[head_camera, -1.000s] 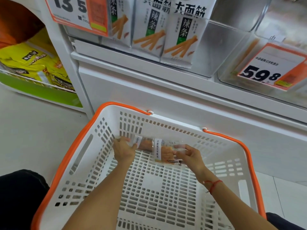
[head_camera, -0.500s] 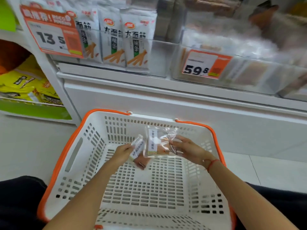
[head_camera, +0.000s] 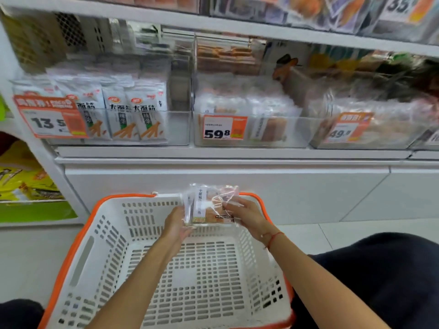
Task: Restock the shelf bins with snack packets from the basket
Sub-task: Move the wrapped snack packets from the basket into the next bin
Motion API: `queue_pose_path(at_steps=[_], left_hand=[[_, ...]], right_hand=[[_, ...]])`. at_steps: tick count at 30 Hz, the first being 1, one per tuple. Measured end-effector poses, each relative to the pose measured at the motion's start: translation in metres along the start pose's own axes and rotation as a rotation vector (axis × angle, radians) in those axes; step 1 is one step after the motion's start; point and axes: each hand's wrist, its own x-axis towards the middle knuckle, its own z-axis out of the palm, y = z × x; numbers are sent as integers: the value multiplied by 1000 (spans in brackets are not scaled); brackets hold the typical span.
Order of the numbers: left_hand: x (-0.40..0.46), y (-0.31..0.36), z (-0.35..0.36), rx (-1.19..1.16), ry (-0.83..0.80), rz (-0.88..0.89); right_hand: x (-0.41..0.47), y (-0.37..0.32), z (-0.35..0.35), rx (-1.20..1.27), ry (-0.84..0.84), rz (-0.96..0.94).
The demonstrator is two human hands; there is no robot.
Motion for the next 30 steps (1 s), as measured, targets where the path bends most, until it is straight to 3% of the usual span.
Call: queue_pose_path(at_steps=[7,11,15,18,22,26,30], left_hand=[[-27,47,40,129,-92,305],[-36,68,56,102,-87,401],[-47,91,87,52,-160,525],[-54,115,118,82,-226,610],[-49,164,151,321,-356,608],[-29,221,175,776,-411,796],[-3,248,193,989,-277,977]], right_hand=[[-10,-62,0,-86,56,-200],[-13,-118,-17,-411,166,-263],[-27,-173,-45,-353,-175,-158],[-35,-196,-69,-450,-143,-297],[-28,-225,-111,-428,-84,-431],[-6,-251,-145,-467,-32,-524],[23,-259,-158,-491,39,-584]])
